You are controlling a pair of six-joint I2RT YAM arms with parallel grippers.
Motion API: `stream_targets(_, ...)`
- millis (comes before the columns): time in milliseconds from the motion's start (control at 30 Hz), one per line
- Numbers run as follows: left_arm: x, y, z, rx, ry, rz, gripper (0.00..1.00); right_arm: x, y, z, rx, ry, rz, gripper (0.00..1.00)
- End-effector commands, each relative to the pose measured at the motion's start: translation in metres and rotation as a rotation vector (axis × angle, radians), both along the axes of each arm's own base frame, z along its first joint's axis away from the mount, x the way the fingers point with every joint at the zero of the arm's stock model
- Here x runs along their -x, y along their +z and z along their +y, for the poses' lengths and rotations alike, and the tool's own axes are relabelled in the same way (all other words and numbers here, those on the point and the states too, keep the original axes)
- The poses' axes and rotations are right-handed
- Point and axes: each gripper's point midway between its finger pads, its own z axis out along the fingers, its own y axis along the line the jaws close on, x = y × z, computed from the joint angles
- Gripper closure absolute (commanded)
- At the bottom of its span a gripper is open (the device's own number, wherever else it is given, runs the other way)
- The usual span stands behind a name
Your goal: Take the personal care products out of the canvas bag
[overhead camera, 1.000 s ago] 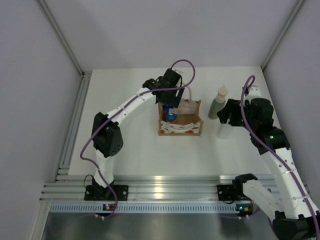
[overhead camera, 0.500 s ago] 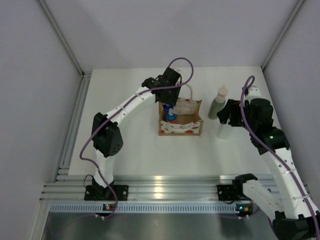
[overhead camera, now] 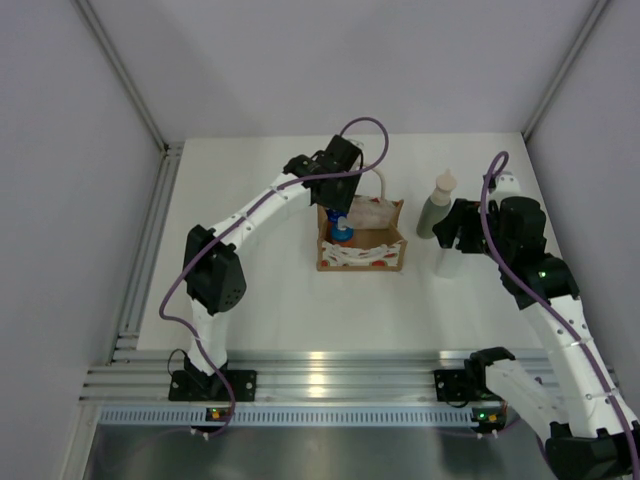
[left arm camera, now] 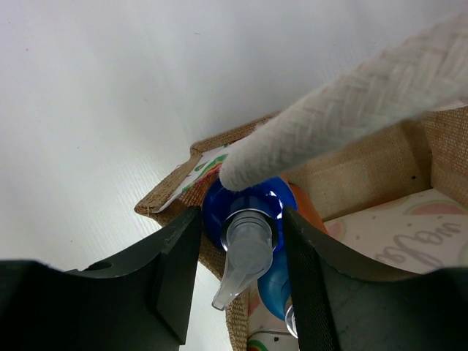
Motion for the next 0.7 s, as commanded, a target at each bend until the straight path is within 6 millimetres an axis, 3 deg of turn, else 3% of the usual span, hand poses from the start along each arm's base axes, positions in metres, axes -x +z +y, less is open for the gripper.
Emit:
stream_targets(0,0.003,0.01,-0.006,0.014,-0.032,-0.005,0.48,0.0,0.005,0.006,-0.005,0.03,-0.022,0.33)
stream_targets(400,0.011,-0.014,-0.002,-0.035,-0.035,0.071,0.49,-0.001,0.003,0.006,-0.002,0.029,-0.015,0.33)
stream_targets(667,0.006,-0.019,-0.007,-0.036,-0.036,0.072,0.52,0.0,0.003,0.007,-0.003,0.03,-0.018,0.33)
